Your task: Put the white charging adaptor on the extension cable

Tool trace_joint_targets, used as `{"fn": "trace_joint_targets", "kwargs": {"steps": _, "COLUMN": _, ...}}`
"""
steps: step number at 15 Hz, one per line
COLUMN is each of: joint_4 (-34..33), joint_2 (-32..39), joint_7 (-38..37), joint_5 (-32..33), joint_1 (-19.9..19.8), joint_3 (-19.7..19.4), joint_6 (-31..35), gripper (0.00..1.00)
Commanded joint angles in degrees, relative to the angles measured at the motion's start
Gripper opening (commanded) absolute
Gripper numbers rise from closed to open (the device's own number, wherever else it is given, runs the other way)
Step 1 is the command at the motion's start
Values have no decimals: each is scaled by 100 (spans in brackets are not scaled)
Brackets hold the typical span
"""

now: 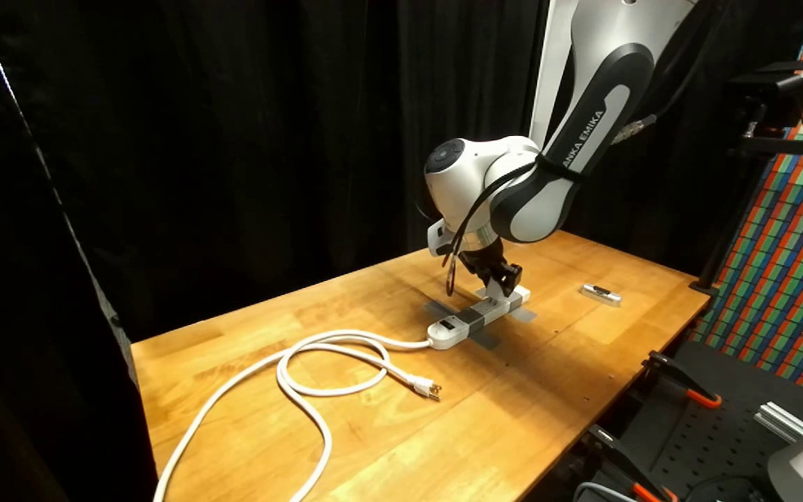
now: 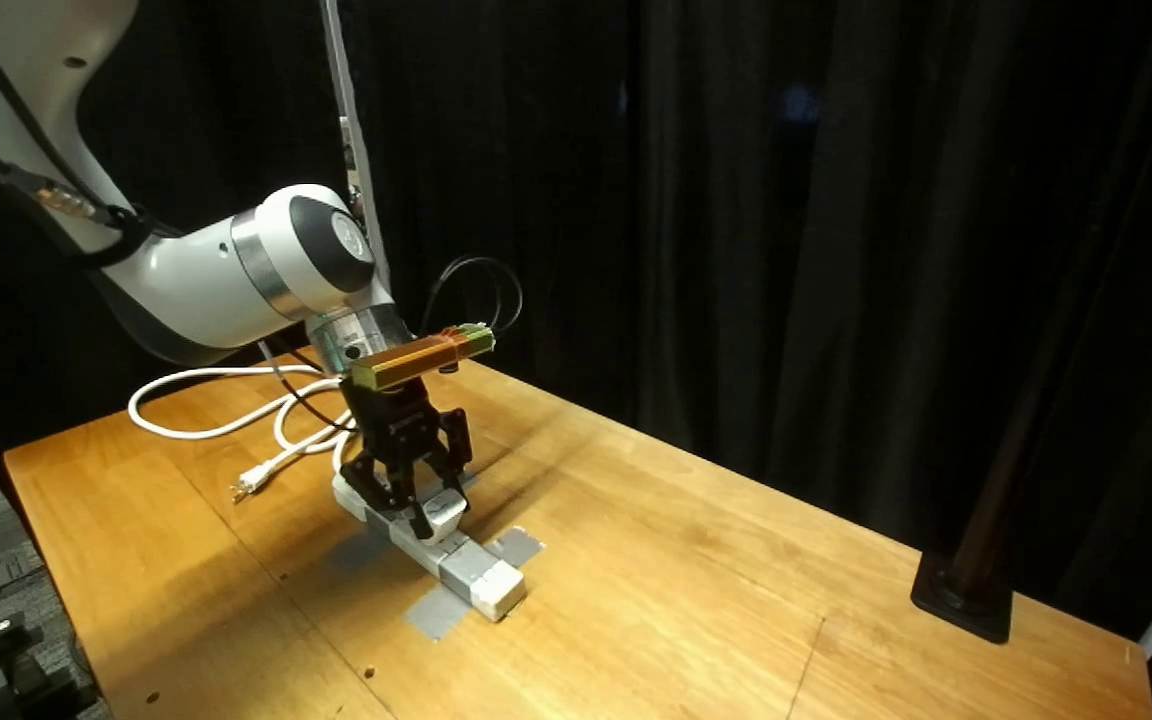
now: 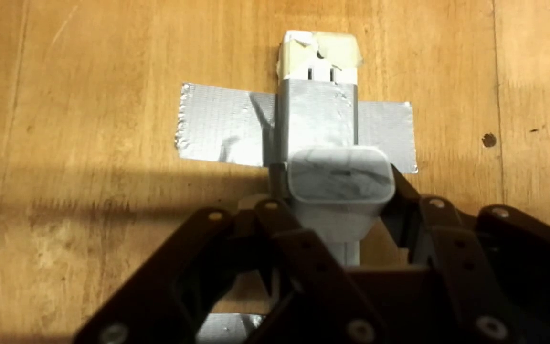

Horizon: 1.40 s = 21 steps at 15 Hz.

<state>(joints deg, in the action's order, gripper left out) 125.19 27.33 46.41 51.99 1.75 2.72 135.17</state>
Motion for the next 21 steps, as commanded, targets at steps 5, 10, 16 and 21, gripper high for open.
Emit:
{"fn": "trace_joint_targets", "kwargs": {"steps": 5, "joint_4": 270, "joint_2": 336, "joint_7": -158, "joint_5": -244, "joint_1": 111, "joint_3": 431, "joint_6": 72, "gripper": 23}}
{"fn": "trace_joint_targets", "kwargs": {"steps": 10, "joint_4": 280, "joint_2": 397, "joint_7": -522, "joint_5": -9, "joint_1": 146, "joint_3": 442, "joint_6": 196, "gripper": 23}}
{"fn": "trace_joint_targets", "kwargs": {"steps": 16, "joint_4": 355, "joint_2": 399, "joint_7": -970, "joint_5": 204, "joint_1": 100, "joint_3": 421, "joint_6": 385, "gripper": 23}}
{"fn": "trace_joint_targets", "kwargs": {"steps": 21, "joint_4": 436, "joint_2": 476, "joint_7": -1550, "joint_5": 519, "joint_1": 92, "joint_3": 404, "joint_6": 467, "gripper": 23}}
